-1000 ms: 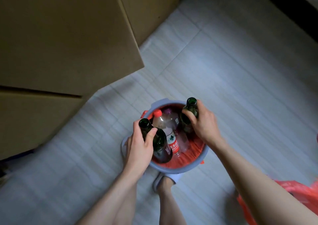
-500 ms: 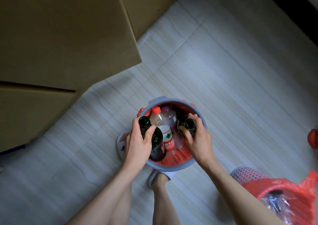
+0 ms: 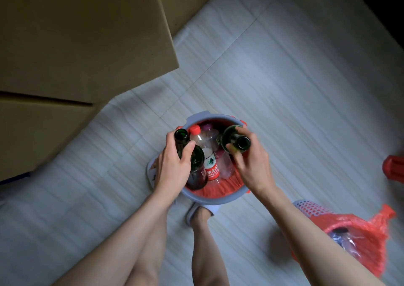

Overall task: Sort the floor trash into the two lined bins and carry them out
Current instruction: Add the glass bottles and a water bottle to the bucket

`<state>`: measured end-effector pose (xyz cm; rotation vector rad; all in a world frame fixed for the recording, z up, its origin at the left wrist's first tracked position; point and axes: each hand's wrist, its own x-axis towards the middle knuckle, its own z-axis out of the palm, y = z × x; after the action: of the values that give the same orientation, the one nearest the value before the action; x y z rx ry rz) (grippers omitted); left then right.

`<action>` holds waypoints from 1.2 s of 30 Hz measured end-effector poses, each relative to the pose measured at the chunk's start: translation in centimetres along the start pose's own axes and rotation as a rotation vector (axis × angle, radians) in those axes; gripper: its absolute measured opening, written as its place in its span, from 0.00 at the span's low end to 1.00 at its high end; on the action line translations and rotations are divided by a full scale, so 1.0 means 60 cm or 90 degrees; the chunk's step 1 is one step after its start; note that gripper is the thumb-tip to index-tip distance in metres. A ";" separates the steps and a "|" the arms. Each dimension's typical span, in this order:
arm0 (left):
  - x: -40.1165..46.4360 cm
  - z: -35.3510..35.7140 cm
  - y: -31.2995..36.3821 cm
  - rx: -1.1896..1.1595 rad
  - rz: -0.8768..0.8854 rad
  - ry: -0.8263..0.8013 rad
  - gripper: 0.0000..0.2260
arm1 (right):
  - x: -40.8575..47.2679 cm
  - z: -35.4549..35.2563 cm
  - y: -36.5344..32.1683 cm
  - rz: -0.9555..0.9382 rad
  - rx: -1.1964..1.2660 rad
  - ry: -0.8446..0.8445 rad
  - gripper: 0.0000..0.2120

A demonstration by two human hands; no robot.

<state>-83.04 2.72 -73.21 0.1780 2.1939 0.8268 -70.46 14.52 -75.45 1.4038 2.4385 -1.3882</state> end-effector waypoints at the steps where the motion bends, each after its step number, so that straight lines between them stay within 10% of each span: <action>1: 0.001 0.000 0.000 0.001 0.001 -0.004 0.13 | 0.000 0.004 0.006 -0.005 -0.011 -0.027 0.18; 9: 0.001 -0.001 -0.009 -0.002 0.016 0.002 0.14 | -0.021 0.050 0.047 -0.075 -0.166 -0.198 0.20; 25: 0.061 0.018 -0.019 0.067 0.036 -0.020 0.13 | 0.083 0.042 0.082 0.169 -0.300 -0.145 0.23; 36: 0.074 0.055 -0.057 0.117 -0.095 -0.043 0.17 | -0.011 0.084 0.084 0.316 -0.106 -0.068 0.18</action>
<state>-83.35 3.34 -79.67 0.1284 2.1889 0.5308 -68.55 11.65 -81.69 1.6845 1.9022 -1.0852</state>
